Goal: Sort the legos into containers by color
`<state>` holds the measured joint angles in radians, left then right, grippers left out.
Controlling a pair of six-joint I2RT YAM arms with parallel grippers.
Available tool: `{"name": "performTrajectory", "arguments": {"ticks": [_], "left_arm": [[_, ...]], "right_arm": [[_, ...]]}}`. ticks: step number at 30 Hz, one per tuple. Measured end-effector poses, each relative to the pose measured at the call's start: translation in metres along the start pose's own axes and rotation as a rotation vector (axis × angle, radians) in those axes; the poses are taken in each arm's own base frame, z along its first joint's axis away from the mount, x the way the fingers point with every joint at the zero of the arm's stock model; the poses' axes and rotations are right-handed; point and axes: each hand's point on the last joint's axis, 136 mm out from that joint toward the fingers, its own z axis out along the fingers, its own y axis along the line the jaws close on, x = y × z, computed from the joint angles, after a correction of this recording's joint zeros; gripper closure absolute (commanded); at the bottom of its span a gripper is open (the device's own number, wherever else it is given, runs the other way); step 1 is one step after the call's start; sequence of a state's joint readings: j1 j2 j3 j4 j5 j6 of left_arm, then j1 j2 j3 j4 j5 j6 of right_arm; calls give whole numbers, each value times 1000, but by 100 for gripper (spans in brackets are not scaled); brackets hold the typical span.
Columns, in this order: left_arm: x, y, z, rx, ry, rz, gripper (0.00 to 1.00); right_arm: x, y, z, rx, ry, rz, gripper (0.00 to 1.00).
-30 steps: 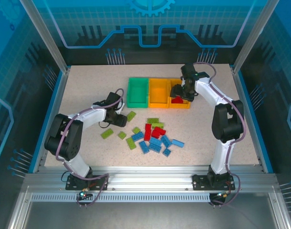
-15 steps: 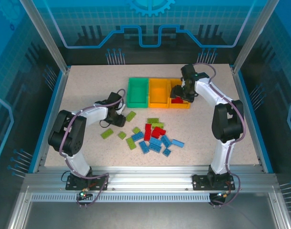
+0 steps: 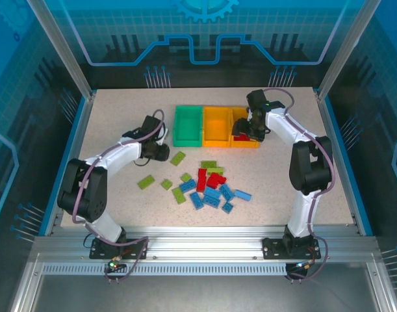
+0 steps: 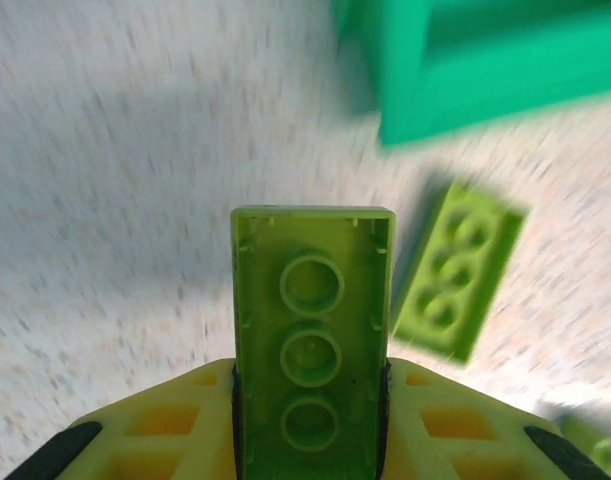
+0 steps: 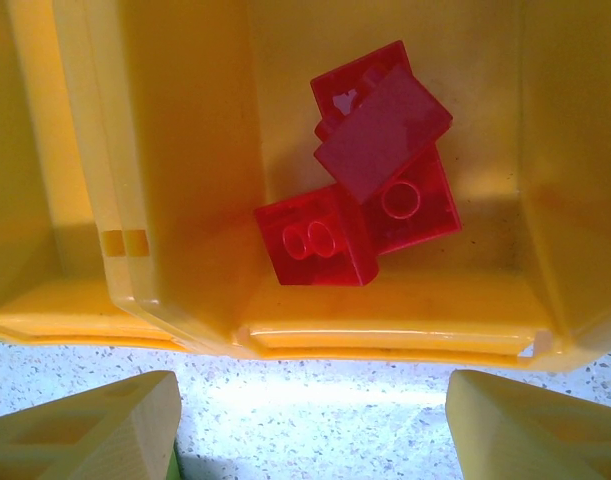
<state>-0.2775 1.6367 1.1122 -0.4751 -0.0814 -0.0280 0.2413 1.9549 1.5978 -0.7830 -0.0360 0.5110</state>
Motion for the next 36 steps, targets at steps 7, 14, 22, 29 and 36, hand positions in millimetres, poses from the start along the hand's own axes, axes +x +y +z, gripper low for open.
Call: {"name": "performTrajectory", "arguments": {"ticks": [7,14,22,29,36], "left_arm": [[-85,-24,-41,96,-181,-47,75],[-146,-65,-12,175,-184,-26,72],[-129,-78,35,170,-34,-22,63],[-119,-78,38,165,6,-45,18],[-77,-75,16,167,-36,58,6]], "right_arm": [[-4,4,-8,-13,-29,-22,29],[22,14,-5,-13,-1,-94,29],[32,9,-1,-6,17,-94,29],[30,9,-2,-8,9,-91,28],[31,7,-9,-9,-3,-96,28]]}}
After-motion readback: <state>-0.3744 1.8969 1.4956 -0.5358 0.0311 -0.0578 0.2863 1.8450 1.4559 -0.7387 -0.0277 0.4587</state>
